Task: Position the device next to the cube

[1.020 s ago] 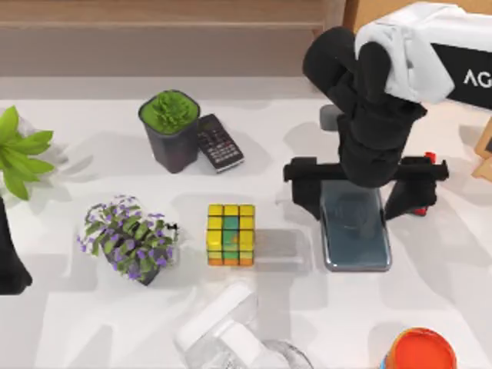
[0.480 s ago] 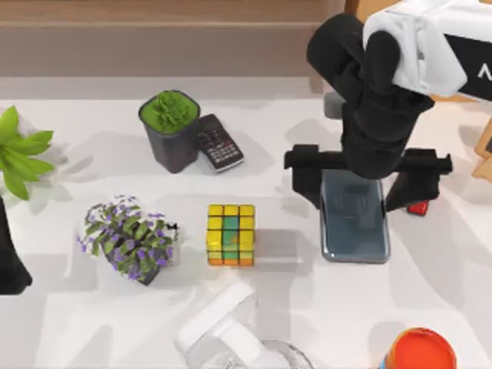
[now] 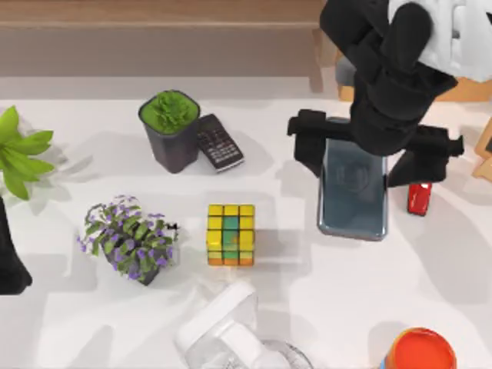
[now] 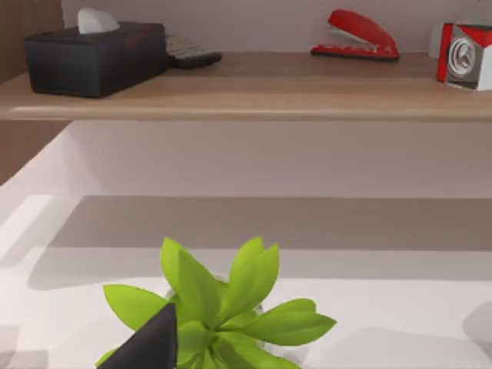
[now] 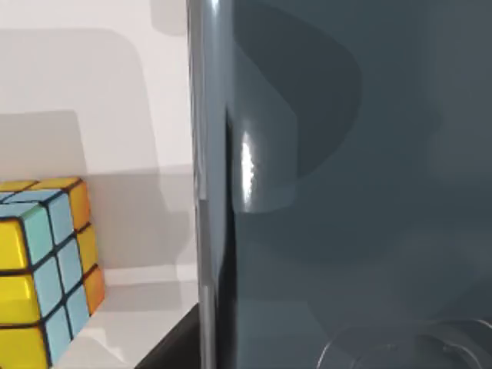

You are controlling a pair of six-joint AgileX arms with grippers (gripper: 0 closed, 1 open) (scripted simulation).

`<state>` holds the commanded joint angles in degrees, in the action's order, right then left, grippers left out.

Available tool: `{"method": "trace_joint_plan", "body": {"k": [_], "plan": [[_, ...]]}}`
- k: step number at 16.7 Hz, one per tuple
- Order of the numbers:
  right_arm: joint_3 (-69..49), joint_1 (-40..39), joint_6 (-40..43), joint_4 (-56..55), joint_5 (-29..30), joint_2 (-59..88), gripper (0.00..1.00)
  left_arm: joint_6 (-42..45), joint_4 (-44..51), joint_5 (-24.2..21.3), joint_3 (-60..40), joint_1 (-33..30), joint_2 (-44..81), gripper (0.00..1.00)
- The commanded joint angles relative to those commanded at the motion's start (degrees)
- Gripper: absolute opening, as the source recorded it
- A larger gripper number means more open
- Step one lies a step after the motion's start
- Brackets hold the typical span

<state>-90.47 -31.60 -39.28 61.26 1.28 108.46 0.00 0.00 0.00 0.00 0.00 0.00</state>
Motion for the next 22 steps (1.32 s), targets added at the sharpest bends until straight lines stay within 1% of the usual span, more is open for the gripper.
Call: {"method": "trace_joint_plan", "body": {"k": [10,22], "plan": [[-1.76,0.14,-2.61,-3.7,1.41,-5.18,0.0,0.0,0.0,0.0,0.0,0.0,0.0,1.0],[-0.32,-0.2,1.35,-8.43,0.86,-1.85,0.0,0.0,0.0,0.0,0.0,0.0,0.0,1.0]]}}
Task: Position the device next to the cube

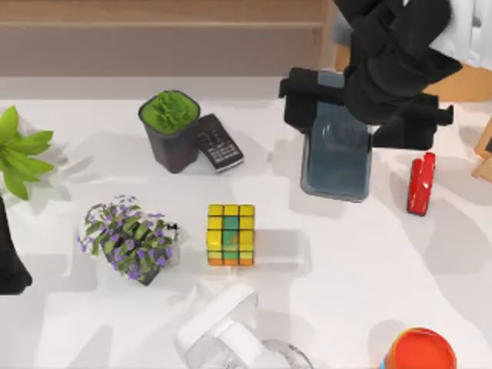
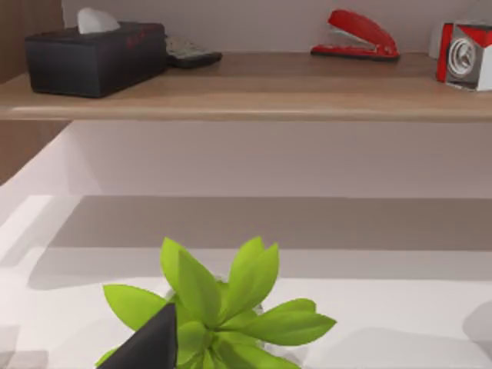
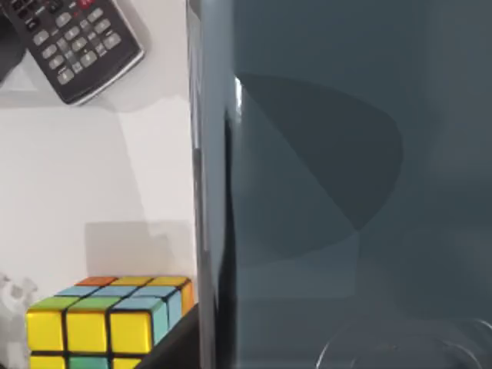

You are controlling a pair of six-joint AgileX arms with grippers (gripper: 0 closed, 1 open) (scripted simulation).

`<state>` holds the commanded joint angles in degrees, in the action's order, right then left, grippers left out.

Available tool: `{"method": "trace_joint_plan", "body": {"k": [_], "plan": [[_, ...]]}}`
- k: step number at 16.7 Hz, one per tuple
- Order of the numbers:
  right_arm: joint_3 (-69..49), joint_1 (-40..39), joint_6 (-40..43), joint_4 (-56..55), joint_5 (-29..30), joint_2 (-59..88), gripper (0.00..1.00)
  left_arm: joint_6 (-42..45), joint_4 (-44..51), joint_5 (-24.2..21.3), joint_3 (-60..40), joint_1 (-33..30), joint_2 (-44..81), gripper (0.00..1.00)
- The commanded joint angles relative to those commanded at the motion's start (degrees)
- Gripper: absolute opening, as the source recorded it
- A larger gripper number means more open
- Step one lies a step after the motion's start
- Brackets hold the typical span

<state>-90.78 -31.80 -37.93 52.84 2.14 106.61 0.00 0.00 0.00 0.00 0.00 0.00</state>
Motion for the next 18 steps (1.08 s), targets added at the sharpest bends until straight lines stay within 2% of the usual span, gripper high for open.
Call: {"method": "trace_joint_plan", "body": {"k": [13,18], "plan": [[8.63,-0.43,4.73,-1.38,-1.89,13.88,0.0,0.0,0.0,0.0,0.0,0.0,0.0,1.0],[8.63,-0.43,4.73,-1.38,-1.89,13.88,0.0,0.0,0.0,0.0,0.0,0.0,0.0,1.0]]}}
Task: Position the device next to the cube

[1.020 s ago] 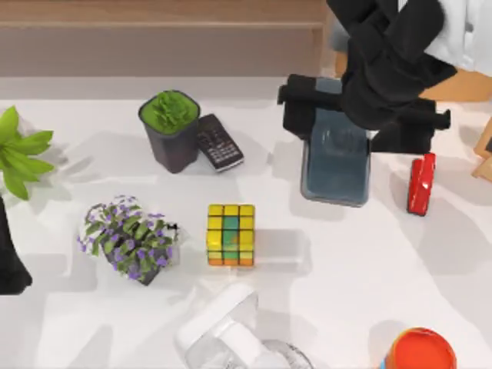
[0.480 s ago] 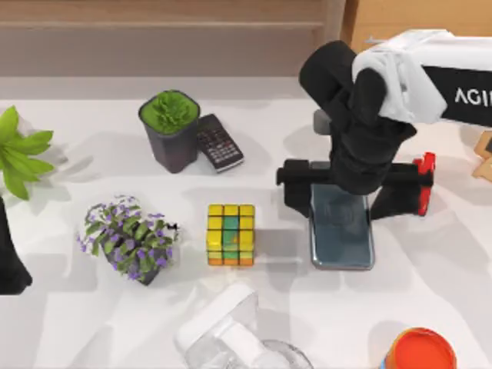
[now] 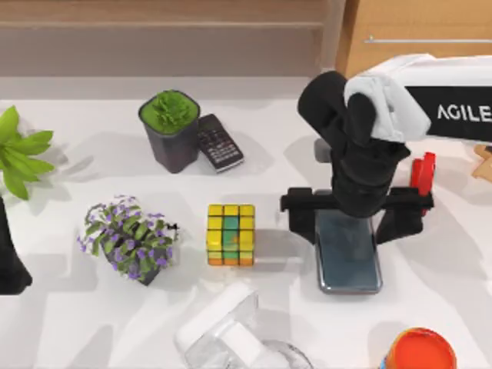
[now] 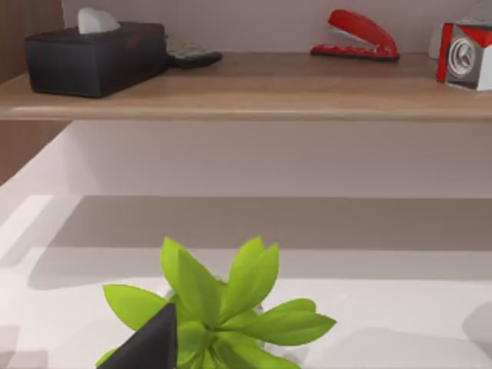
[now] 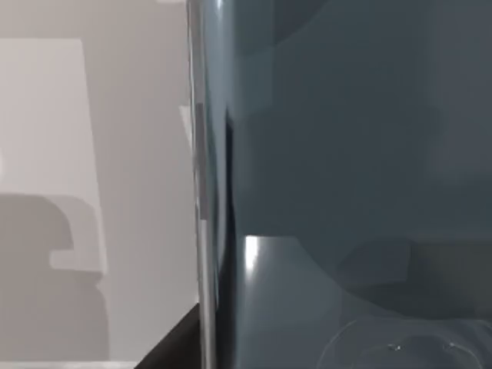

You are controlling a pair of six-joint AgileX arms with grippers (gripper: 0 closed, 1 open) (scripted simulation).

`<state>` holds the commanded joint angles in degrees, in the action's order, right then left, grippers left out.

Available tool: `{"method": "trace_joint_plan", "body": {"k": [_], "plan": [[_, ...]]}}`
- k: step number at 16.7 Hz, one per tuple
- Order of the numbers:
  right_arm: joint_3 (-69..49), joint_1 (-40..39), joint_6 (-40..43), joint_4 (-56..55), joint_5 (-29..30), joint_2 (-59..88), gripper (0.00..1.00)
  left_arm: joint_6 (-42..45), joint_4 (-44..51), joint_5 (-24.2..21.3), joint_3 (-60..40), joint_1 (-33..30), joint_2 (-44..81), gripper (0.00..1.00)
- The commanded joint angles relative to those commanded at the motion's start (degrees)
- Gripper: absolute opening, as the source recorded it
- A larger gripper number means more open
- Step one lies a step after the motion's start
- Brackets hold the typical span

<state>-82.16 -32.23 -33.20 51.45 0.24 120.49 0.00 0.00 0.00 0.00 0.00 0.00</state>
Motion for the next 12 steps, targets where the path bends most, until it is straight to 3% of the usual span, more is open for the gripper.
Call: {"method": "trace_joint_plan", "body": {"k": [1,12], "plan": [[0.0,0.0,0.0,0.0,0.0,0.0,0.0,0.0,0.0,0.0,0.0,0.0,0.0,1.0],[0.0,0.0,0.0,0.0,0.0,0.0,0.83,0.0,0.0,0.0,0.0,0.0,0.0,1.0]]}}
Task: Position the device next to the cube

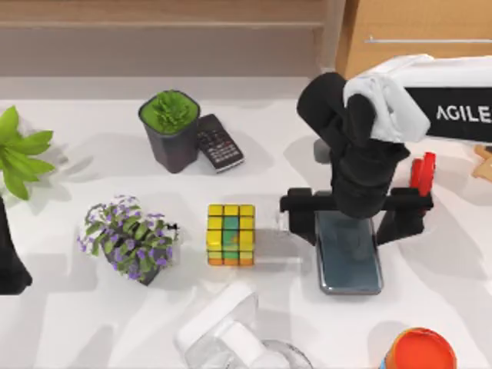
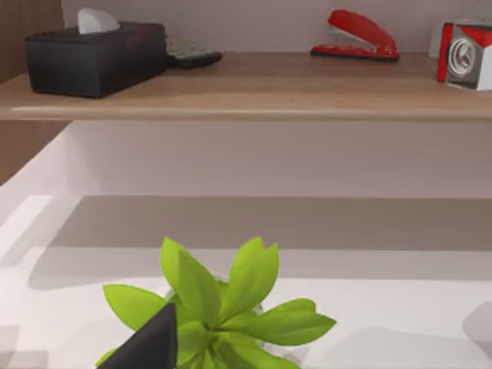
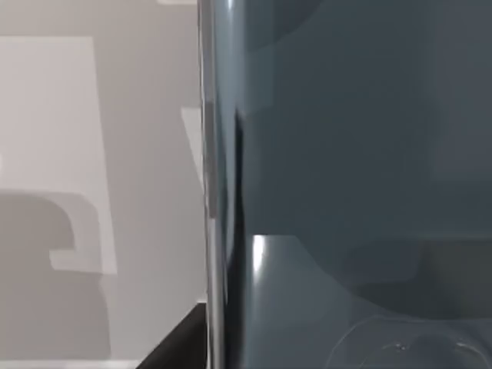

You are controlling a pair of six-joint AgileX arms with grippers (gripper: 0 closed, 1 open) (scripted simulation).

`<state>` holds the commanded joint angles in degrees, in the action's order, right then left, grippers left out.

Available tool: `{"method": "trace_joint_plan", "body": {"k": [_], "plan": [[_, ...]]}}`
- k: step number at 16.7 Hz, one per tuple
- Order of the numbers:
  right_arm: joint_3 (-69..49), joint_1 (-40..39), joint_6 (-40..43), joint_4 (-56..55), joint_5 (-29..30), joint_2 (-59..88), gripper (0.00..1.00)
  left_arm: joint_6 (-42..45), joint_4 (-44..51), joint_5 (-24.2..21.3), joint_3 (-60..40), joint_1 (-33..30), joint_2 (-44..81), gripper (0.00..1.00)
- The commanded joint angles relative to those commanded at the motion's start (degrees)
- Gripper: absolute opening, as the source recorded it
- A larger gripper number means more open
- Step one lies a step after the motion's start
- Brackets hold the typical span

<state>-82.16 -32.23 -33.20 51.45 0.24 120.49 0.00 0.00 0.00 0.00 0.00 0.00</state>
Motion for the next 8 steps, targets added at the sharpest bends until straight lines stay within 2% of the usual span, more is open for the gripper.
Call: {"method": "trace_joint_plan", "body": {"k": [2,8], "plan": [[0.0,0.0,0.0,0.0,0.0,0.0,0.98,0.0,0.0,0.0,0.0,0.0,0.0,1.0],[0.0,0.0,0.0,0.0,0.0,0.0,1.0,0.0,0.0,0.0,0.0,0.0,0.0,1.0]]}}
